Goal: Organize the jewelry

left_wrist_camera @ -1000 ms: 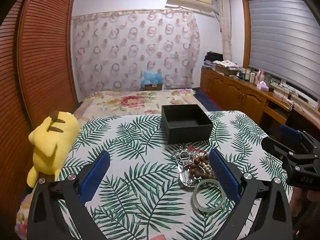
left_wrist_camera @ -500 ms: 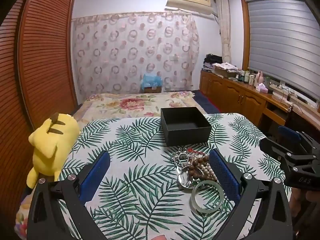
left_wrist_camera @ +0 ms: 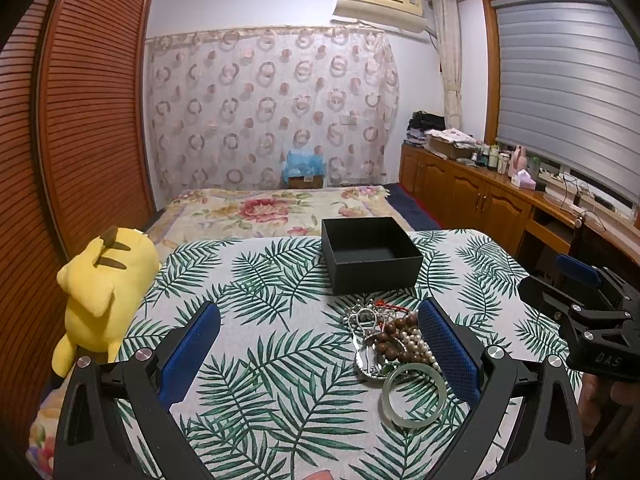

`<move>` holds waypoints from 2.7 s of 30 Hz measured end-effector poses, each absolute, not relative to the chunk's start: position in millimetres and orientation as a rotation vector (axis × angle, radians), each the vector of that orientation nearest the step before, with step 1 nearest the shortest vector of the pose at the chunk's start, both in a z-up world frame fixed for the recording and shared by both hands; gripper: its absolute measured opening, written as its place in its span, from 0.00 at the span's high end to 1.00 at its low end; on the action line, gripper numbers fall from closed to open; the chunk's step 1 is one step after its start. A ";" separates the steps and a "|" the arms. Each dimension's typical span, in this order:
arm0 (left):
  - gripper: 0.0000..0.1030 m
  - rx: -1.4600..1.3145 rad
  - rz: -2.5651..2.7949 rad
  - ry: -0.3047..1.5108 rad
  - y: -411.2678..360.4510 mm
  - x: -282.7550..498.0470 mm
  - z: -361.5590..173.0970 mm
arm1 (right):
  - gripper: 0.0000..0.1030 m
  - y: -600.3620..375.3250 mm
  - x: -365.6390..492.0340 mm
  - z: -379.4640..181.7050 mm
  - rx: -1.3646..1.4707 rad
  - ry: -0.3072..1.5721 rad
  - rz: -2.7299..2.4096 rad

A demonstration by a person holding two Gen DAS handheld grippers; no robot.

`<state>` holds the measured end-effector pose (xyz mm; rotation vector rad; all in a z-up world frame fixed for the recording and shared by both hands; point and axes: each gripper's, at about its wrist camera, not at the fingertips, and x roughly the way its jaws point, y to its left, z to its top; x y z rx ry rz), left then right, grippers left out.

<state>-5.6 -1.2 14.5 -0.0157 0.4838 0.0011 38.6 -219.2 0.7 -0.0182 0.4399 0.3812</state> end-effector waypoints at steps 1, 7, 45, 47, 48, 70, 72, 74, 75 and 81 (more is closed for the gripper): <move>0.07 -0.016 0.001 0.484 -0.9 -5.7 13.6 | 0.02 -219.3 38.6 0.9 -0.018 0.440 0.381; 0.07 -0.017 0.001 0.482 -0.9 -5.9 13.3 | 0.02 -219.8 41.0 -2.9 -0.018 0.440 0.382; 0.07 -0.017 -0.001 0.478 -0.8 -7.5 14.7 | 0.02 -217.7 39.0 -2.4 -0.012 0.432 0.381; 0.07 -0.016 -0.002 0.477 -0.8 -7.7 16.4 | 0.02 -216.7 38.5 -0.7 -0.013 0.431 0.381; 0.07 -0.016 -0.001 0.477 -0.9 -7.9 16.1 | 0.02 -216.9 38.5 -0.8 -0.013 0.431 0.382; 0.07 -0.002 -0.045 0.575 -8.5 5.2 -10.6 | 0.02 -222.0 45.3 -19.5 -0.013 0.497 0.422; 0.07 -0.001 -0.055 0.589 -8.9 7.1 -15.9 | 0.02 -225.7 46.5 -26.1 -0.017 0.507 0.421; 0.07 0.001 -0.065 0.603 -9.7 10.1 -21.3 | 0.02 -228.5 48.6 -32.0 -0.018 0.522 0.430; 0.07 0.003 -0.068 0.610 -9.4 10.5 -23.5 | 0.03 -230.7 49.5 -35.3 -0.019 0.529 0.437; 0.07 0.013 -0.108 0.670 -14.5 18.3 -41.2 | 0.14 -234.5 57.6 -52.9 -0.047 0.568 0.463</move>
